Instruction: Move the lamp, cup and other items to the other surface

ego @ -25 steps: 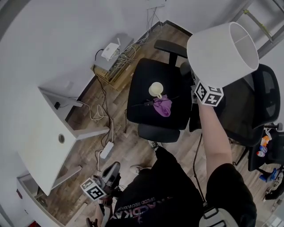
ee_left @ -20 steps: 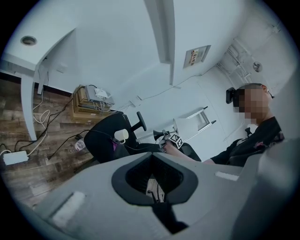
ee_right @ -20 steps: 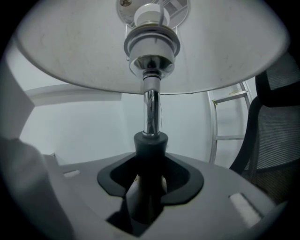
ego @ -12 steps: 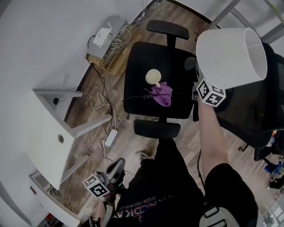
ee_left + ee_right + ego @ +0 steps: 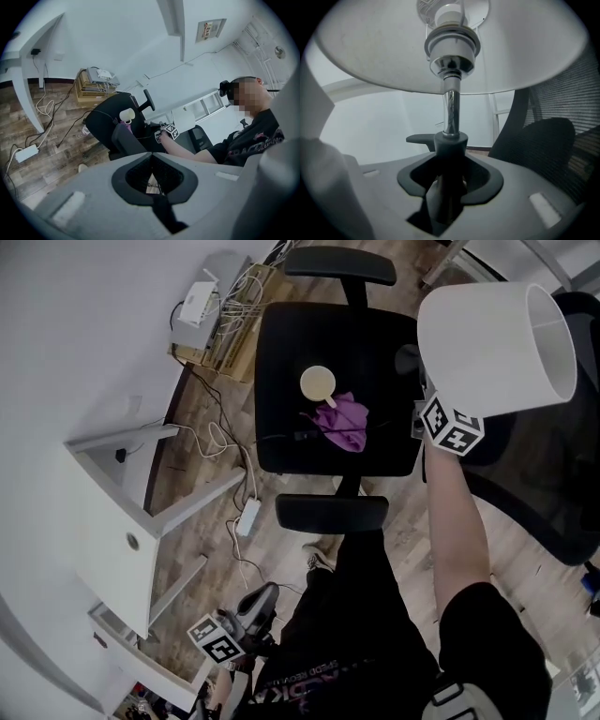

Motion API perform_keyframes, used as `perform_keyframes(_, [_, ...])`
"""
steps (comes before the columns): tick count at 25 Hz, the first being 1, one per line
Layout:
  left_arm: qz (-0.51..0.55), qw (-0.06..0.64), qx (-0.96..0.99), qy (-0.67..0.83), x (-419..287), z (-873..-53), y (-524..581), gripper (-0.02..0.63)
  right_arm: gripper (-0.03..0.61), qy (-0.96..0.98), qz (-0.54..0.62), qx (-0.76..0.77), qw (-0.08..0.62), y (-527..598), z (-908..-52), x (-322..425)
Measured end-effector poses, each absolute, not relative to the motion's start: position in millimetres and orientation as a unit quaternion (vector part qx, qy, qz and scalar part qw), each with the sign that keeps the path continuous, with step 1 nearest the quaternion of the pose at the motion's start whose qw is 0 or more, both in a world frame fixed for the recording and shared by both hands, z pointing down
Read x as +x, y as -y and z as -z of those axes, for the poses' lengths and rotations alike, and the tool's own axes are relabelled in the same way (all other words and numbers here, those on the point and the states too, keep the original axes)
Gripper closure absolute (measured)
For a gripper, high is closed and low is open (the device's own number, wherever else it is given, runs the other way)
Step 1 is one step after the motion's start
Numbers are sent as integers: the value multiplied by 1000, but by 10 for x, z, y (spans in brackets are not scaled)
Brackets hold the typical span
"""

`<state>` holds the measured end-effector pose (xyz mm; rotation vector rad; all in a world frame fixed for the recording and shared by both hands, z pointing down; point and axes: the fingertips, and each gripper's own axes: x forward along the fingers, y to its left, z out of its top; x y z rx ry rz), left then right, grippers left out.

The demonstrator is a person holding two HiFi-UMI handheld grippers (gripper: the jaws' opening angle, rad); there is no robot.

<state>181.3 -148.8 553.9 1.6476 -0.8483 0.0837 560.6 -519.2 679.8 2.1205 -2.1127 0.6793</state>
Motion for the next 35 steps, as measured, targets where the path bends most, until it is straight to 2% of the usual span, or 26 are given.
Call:
perform_keyframes(16, [-91,651,665,353,2030,-6120,1192,618,422,678,-247,689,65,5204,-7930,5728])
perform_keyframes(25, [-93,663,658,346,2166,-6222,1133,618,423,691,-251,670,99,5165,-8309,5591])
perform_keyframes(35, [-61,674,651,344,2238,-6311,1181,618,419,703,-245,659,109,5081,-8358,5549])
